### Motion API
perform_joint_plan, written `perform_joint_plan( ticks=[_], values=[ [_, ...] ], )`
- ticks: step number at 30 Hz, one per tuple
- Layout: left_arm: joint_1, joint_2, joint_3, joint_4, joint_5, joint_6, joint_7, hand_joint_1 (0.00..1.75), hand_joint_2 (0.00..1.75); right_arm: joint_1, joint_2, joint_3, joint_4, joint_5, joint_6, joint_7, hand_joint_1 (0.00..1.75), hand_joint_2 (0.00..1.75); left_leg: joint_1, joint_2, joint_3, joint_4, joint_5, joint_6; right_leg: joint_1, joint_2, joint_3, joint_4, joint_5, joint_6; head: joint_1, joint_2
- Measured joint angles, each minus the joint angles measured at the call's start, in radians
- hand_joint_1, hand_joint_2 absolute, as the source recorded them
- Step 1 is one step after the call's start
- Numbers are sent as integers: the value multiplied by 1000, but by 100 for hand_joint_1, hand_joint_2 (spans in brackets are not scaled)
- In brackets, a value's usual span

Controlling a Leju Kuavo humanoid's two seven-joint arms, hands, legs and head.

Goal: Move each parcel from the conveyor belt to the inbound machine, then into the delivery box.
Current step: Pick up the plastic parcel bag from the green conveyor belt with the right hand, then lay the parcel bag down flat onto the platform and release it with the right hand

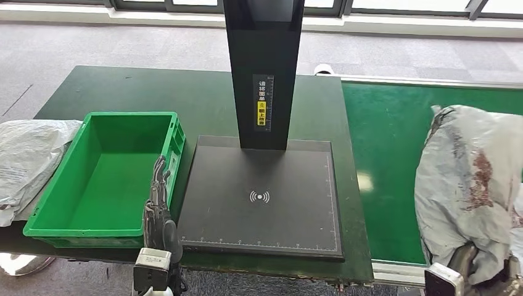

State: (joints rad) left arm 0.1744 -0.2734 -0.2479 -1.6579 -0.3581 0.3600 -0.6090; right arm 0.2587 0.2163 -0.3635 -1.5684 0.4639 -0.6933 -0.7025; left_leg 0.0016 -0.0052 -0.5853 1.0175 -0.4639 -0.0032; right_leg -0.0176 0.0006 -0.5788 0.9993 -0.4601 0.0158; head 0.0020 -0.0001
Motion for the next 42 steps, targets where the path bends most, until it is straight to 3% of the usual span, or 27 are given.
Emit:
perform_joint_plan(
  ticks=[5,11,23,26,33,36,42],
  values=[
    [0,0,4,6,19,-47,-12,0,0,40,25,124,-229,84,-7,-1,175,175,0,1,1,0,-1,0,0,2,1,0,0,0,0,0],
    [2,-5,19,11,43,-107,-37,0,0,28,39,328,-272,220,-6,-1,175,175,1,0,3,0,1,0,0,1,2,0,0,0,0,0],
    [6,-9,37,13,64,-117,-60,0,0,18,45,426,-277,230,-5,1,175,175,1,0,0,0,0,0,0,1,3,0,0,0,0,0],
    [16,-11,48,-7,99,-73,-82,0,0,-36,37,476,-186,220,27,3,175,175,1,3,-5,-1,-2,-2,1,3,4,0,-1,-2,0,0],
    [58,-17,61,-81,103,34,-92,0,0,-272,19,636,289,138,156,10,175,175,2,1,4,-1,3,-2,2,2,3,1,1,-2,0,0],
    [70,-14,48,-103,100,58,-92,0,0,-361,11,694,465,136,187,49,175,175,2,0,4,-1,3,-2,2,1,3,1,1,-2,0,0],
    [65,-7,26,-98,146,62,-92,0,0,-459,-22,728,694,193,228,100,175,175,1,-1,3,0,3,-2,1,1,2,0,1,-2,0,0]
  ],
)
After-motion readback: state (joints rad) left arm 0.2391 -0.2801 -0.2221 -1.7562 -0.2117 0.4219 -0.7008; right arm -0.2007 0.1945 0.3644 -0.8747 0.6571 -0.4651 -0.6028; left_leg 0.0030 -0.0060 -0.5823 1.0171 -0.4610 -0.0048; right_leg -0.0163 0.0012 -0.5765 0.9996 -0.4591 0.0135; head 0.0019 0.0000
